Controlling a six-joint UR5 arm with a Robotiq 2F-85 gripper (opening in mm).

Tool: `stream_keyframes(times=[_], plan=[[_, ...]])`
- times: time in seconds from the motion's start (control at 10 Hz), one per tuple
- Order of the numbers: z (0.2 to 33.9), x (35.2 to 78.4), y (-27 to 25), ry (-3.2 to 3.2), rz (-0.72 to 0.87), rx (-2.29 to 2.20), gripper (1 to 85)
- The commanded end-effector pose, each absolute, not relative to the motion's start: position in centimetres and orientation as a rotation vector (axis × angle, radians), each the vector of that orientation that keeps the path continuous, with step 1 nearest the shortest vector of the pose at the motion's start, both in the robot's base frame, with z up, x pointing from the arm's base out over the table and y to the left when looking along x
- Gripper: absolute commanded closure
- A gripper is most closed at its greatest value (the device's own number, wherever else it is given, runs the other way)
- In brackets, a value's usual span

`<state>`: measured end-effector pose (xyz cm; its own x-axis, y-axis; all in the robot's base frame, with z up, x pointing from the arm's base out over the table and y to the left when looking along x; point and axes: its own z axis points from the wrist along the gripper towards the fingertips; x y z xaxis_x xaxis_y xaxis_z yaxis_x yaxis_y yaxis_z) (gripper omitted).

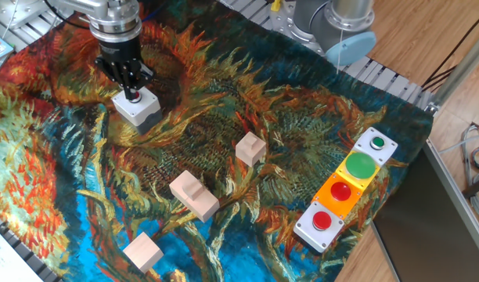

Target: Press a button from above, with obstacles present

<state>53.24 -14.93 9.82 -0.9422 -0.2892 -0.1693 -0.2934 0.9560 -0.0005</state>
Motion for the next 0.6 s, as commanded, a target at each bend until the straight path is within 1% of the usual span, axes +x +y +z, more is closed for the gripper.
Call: stream_keyframes(times=[0.0, 0.5], plan=[[9.92, 53.14, -15.04, 2.932, 0.053, -0.433, 84.3], [9.70, 53.03, -14.61, 2.929, 0.055, -0.427, 84.3]])
